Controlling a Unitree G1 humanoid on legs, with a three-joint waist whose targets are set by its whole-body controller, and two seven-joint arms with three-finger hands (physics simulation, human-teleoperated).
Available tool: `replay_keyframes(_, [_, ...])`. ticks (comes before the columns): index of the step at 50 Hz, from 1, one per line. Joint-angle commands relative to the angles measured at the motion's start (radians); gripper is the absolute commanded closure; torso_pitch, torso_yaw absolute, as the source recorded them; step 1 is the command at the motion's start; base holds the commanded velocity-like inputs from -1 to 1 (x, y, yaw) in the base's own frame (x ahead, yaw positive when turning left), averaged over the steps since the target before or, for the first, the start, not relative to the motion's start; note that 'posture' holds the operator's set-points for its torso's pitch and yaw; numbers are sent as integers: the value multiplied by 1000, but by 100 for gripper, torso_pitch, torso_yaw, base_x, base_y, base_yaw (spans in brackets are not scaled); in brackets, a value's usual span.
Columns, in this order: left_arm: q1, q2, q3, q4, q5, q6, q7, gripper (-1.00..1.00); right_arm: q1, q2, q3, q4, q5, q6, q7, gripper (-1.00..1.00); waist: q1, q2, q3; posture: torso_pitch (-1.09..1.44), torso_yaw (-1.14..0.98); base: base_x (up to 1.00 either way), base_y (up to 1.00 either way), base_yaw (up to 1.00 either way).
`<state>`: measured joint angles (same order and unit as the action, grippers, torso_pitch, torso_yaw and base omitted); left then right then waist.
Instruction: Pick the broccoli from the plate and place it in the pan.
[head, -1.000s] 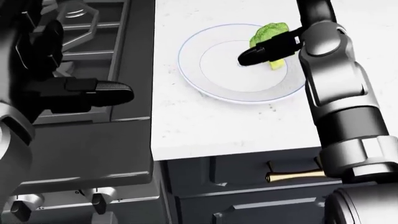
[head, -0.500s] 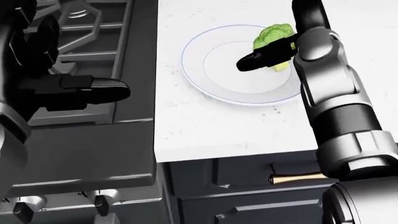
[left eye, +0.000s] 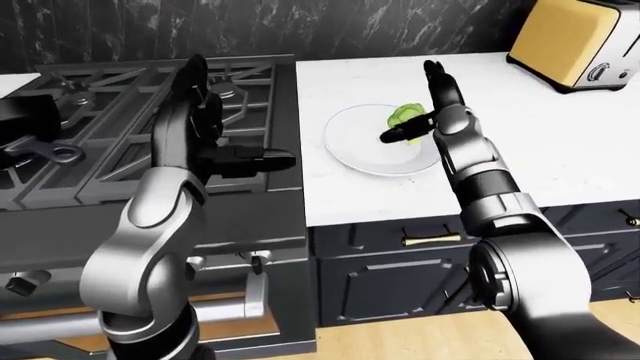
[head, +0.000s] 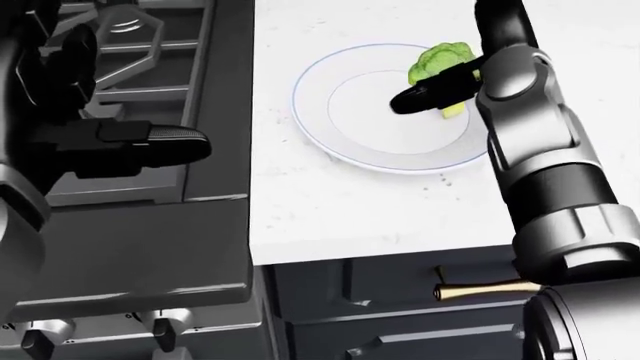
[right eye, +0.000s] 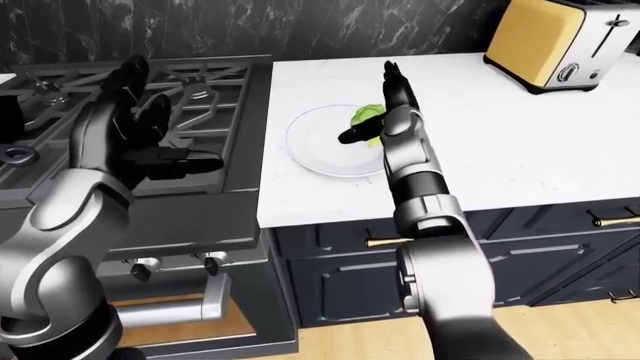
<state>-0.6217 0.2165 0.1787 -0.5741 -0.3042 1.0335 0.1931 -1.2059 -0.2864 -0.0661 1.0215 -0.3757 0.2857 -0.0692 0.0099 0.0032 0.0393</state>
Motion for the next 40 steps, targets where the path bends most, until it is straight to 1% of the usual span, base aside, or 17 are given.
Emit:
replay_keyframes(1, [-28, 8, 7, -25, 0, -28, 1, -100, -50, -15, -3, -23, -13, -40, -16, -84, 0, -1, -30, 0, 0, 0, 0, 0])
replay_keyframes(4, [-25, 9, 7, -18, 1, -36, -1, -100, -51, -17, -8, 5, -13, -58, -27, -84, 0, -1, -30, 0, 0, 0, 0, 0])
replay_keyframes(6, [-20, 8, 4, -10, 4, -48, -4, -100, -50, -18, -8, 2, -14, -54, -30, -76, 1, -1, -30, 0, 0, 0, 0, 0])
replay_keyframes(12, [-22, 6, 3, -15, 5, -42, -4, -100, -58, -17, -1, 30, -31, -68, -37, -79, 1, -3, -30, 0, 0, 0, 0, 0])
replay_keyframes(16, [-20, 7, 3, -16, 5, -43, -4, -100, -64, -14, 0, 52, -37, -84, -44, -77, 1, -3, -30, 0, 0, 0, 0, 0])
replay_keyframes(20, [-20, 7, 4, -14, 5, -45, -5, -100, -68, -10, 1, 65, -41, -91, -48, -69, 2, -2, -30, 0, 0, 0, 0, 0])
replay_keyframes(21, [-20, 7, 4, -14, 5, -45, -5, -100, -70, -9, 1, 66, -42, -91, -48, -65, 1, -2, -30, 0, 0, 0, 0, 0])
replay_keyframes(22, [-22, 7, 5, -15, 5, -42, -5, -100, -70, -9, 2, 71, -44, -94, -51, -56, 2, -2, -31, 0, 0, 0, 0, 0])
replay_keyframes(23, [-23, 8, 5, -17, 4, -40, -4, -100, -70, -8, 1, 76, -44, -98, -52, -51, 1, -2, -31, 0, 0, 0, 0, 0])
replay_keyframes(29, [-23, 8, 5, -17, 4, -41, -4, -100, -72, -5, 5, 83, -53, -101, -56, -53, 1, -2, -31, 0, 0, 0, 0, 0])
replay_keyframes(34, [-25, 8, 7, -19, 3, -37, -2, -100, -68, -3, 4, 84, -55, -102, -60, -49, 1, -2, -31, 0, 0, 0, 0, 0])
replay_keyframes(40, [-22, 8, 6, -19, 3, -39, -2, -100, -66, -4, 2, 88, -55, -109, -63, -54, 1, -2, -32, 0, 0, 0, 0, 0])
